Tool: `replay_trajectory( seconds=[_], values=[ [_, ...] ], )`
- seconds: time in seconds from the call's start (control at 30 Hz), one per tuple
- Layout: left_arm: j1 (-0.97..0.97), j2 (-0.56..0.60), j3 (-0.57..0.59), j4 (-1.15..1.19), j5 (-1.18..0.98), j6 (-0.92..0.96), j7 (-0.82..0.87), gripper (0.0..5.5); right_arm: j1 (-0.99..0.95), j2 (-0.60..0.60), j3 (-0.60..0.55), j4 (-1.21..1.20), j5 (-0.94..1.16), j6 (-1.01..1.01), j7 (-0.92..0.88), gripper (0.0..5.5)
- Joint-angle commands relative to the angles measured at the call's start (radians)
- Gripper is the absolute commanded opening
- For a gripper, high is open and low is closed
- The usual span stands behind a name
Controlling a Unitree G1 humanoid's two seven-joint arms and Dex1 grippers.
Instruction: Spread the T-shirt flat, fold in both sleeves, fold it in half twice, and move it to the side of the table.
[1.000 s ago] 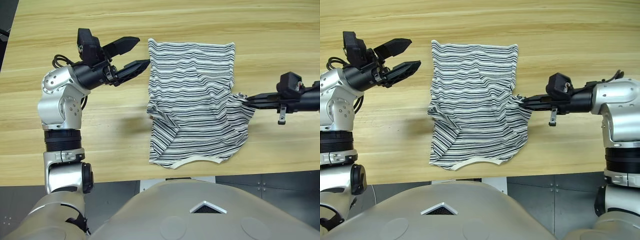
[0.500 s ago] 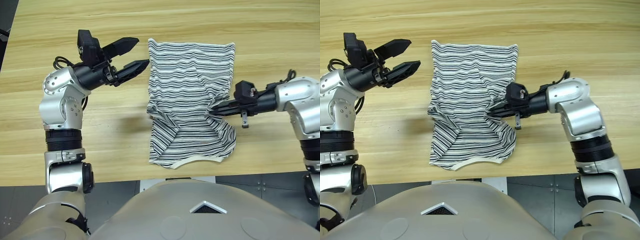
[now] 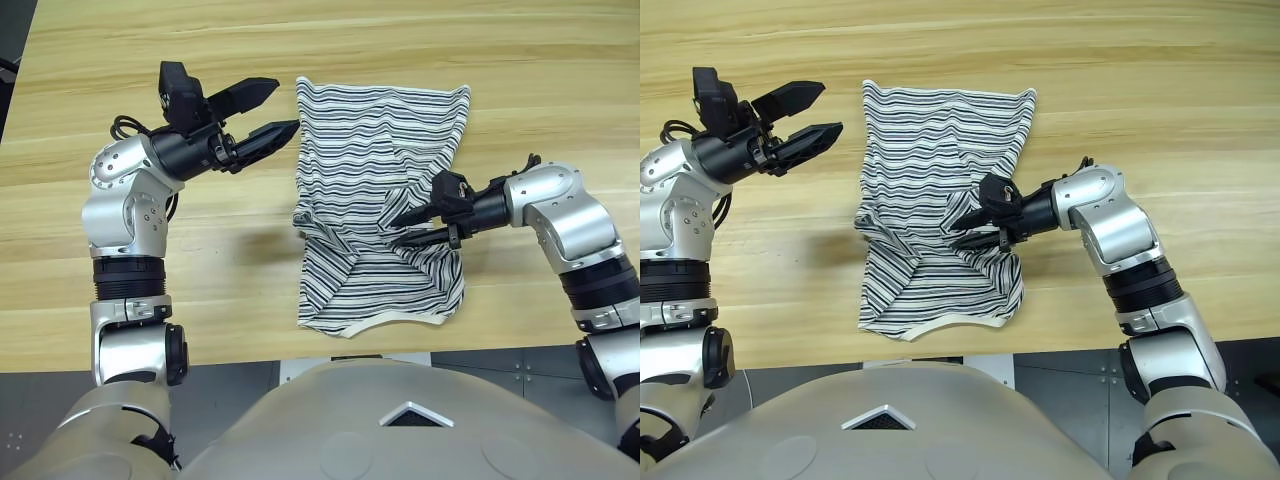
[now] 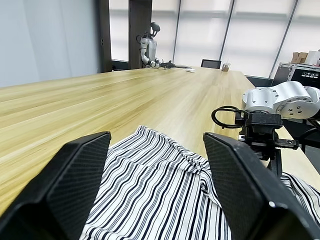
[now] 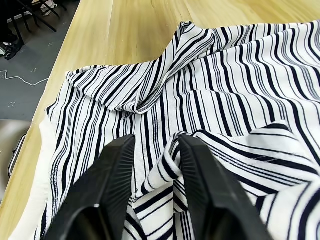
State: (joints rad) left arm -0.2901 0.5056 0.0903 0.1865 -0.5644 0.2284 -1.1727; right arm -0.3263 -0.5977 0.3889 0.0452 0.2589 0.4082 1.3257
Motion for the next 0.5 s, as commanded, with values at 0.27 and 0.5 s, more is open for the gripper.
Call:
replay_trajectory(
  seconds=[0.27,0.5],
  values=[
    [-0.014,0.002,0.002,-0.003,0.005,-0.008,-0.011,3.47,0.043,-0.144,-0.211,0.062,0.031,-0.045,-0.01,3.68],
    [-0.004,0.006,0.01,-0.013,0.002,-0.012,-0.011,3.47,0.146,-0.287,-0.196,0.262,-0.143,-0.304,0.003,3.68]
  ],
)
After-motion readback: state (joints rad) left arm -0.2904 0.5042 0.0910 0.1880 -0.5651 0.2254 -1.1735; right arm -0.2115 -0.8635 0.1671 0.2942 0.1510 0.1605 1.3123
